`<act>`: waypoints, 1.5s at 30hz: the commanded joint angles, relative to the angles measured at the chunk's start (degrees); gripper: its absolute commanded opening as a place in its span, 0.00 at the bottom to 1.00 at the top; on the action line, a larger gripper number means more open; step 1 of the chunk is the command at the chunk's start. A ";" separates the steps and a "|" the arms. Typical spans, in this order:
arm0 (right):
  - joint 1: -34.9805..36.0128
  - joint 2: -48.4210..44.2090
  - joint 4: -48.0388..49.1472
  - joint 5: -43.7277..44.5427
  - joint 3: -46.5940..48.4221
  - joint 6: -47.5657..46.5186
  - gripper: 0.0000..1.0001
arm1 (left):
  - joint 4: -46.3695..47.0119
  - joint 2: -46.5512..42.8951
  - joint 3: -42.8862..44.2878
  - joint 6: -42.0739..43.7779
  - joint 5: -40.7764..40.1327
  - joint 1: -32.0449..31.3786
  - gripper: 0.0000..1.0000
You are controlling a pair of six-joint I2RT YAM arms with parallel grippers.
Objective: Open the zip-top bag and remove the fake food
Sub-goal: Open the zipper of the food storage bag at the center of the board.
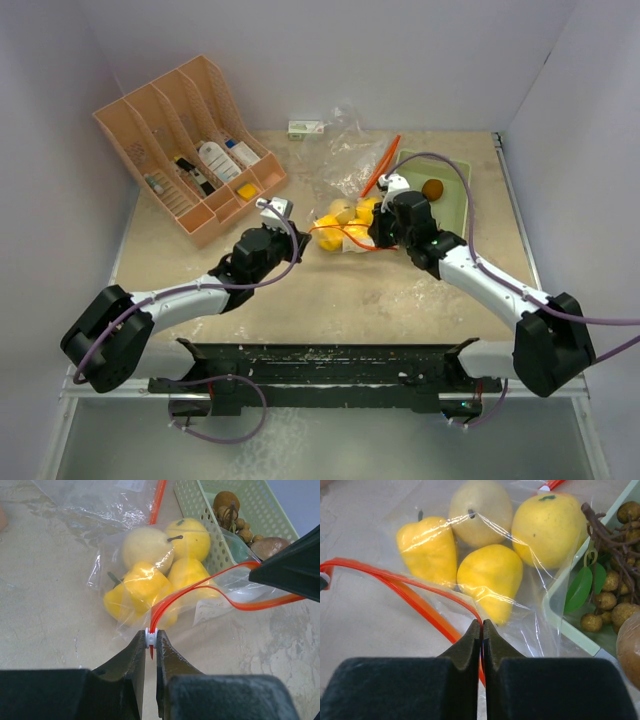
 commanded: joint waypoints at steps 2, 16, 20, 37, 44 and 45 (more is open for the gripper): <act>0.11 0.45 1.01 3.23 4.14 -1.35 0.00 | 2.65 -2.55 0.97 0.49 0.10 -0.31 0.41; 0.14 -1.90 1.95 -0.28 2.78 -2.97 0.00 | -9.33 -1.24 18.88 11.61 12.63 -2.47 0.68; 0.16 -3.12 2.39 -0.98 2.59 -3.00 0.00 | -19.27 6.52 30.03 18.23 25.12 -2.41 0.67; 0.16 -9.65 -1.27 -1.46 2.76 -4.87 0.00 | -19.90 18.68 34.39 30.74 27.60 -2.47 0.58; 0.12 -9.44 -0.95 -1.73 1.83 -5.30 0.00 | -16.32 19.51 34.39 28.48 23.13 -2.47 0.44; 0.15 -9.34 -0.81 -1.87 1.62 -5.40 0.00 | -16.43 19.93 34.90 28.80 22.28 -2.47 0.41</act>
